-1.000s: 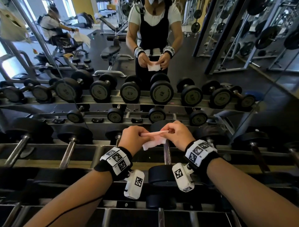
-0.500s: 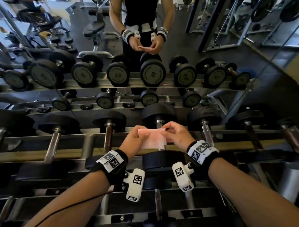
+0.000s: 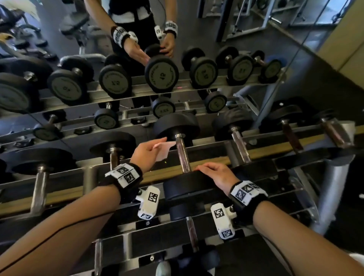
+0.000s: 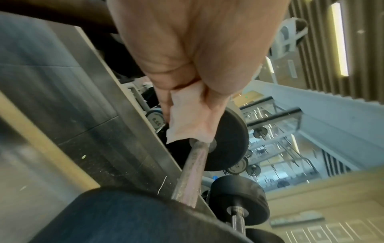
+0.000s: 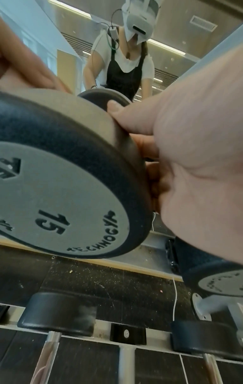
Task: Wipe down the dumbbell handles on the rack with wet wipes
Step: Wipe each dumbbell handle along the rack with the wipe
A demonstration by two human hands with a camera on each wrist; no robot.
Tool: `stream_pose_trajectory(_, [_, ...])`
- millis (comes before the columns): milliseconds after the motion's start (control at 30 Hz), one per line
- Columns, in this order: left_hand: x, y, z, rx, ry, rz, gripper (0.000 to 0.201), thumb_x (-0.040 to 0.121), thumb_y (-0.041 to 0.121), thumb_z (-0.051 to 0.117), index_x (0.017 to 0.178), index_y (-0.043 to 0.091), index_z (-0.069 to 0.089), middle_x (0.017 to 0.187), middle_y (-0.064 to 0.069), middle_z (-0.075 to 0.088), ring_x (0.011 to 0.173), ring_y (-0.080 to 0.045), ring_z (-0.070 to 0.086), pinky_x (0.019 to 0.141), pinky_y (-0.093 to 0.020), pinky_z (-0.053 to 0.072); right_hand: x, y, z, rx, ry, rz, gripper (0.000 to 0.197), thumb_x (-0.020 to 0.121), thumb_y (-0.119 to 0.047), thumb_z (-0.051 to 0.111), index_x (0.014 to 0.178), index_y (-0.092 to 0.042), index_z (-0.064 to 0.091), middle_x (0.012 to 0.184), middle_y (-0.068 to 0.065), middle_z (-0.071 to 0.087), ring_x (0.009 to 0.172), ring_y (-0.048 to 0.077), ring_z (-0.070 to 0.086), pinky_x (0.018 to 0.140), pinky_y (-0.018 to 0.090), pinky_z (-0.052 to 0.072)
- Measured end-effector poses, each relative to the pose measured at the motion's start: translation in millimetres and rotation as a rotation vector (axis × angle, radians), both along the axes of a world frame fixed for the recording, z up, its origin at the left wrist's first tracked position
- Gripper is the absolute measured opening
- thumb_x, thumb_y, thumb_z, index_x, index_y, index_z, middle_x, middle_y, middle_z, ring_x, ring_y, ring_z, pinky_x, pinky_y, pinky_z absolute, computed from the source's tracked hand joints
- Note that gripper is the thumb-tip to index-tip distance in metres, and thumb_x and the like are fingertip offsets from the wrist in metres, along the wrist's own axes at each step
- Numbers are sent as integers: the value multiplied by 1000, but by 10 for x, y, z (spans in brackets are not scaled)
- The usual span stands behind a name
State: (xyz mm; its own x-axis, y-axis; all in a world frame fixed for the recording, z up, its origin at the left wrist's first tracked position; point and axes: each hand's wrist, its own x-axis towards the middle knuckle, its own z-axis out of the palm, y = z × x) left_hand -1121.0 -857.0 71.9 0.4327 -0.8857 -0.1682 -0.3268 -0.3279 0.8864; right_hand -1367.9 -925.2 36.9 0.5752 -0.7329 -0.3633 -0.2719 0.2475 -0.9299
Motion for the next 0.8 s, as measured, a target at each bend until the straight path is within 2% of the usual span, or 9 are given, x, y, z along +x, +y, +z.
stream_pose_trajectory(33, [-3, -65, 24, -23, -63, -55, 34, 103, 13, 48, 132, 21, 64, 123, -3, 69, 112, -15, 65, 100, -27, 50, -2, 13, -7, 2, -14, -15, 16, 94, -21, 63, 97, -13, 76, 96, 3, 75, 94, 15, 68, 91, 26, 52])
stream_pose_trajectory(100, [10, -177, 66, -110, -265, -223, 39, 102, 9, 49, 135, 25, 62, 127, 7, 65, 117, -4, 58, 97, -6, 41, 2, 46, -18, -5, -36, -50, 14, 94, -20, 64, 90, -20, 77, 91, -3, 76, 91, 9, 69, 84, 20, 53])
stream_pose_trajectory(167, [55, -274, 80, -190, -427, -368, 46, 99, 2, 49, 137, 26, 59, 128, 14, 60, 118, 0, 54, 94, 5, 31, 12, 84, -24, -34, -57, -94, 19, 95, -18, 63, 83, -24, 76, 84, -11, 76, 83, -2, 69, 72, 9, 49])
stream_pose_trajectory(233, [105, -337, 89, -253, -479, -441, 52, 97, -5, 48, 139, 26, 57, 135, 16, 54, 124, -1, 50, 99, 5, 27, 22, 116, -66, -56, -63, -134, 22, 95, -17, 61, 81, -26, 75, 80, -16, 75, 78, -7, 68, 68, 5, 47])
stream_pose_trajectory(333, [118, -399, 30, -328, -539, -534, 56, 94, -12, 49, 138, 22, 57, 137, 23, 51, 124, 5, 47, 107, -4, 28, 25, 157, -136, -60, -87, -169, 20, 96, -19, 59, 85, -23, 75, 81, -12, 75, 79, -4, 68, 69, 8, 49])
stream_pose_trajectory(433, [78, -415, -101, -187, -521, -737, 44, 101, 0, 48, 143, 14, 52, 146, 0, 52, 135, -13, 47, 117, -19, 28, 14, 182, -166, -50, -82, -192, 16, 97, -22, 59, 95, -17, 74, 86, -7, 75, 81, 1, 69, 70, 11, 50])
stream_pose_trajectory(533, [51, -396, -189, -16, -616, -834, 50, 103, 5, 44, 151, 19, 38, 154, -5, 43, 144, -22, 38, 120, -33, 27, 22, 208, -165, -40, -73, -208, 18, 97, -22, 58, 99, -14, 74, 88, -6, 74, 83, 3, 69, 71, 13, 50])
stream_pose_trajectory(633, [66, -426, -183, 6, -609, -827, 48, 104, 9, 45, 150, 19, 40, 159, -5, 34, 150, -20, 23, 123, -31, 17, 21, 211, -150, -15, -79, -206, 17, 97, -25, 59, 99, -17, 74, 92, -2, 76, 88, 8, 71, 75, 17, 52])
stream_pose_trajectory(800, [46, -458, -322, 15, -755, -903, 44, 108, 23, 35, 151, 17, 38, 165, -1, 15, 150, -11, -9, 117, -17, -18, 29, 211, -146, 59, -88, -215, 17, 95, -31, 60, 92, -28, 77, 96, 2, 76, 95, 19, 71, 81, 29, 56])
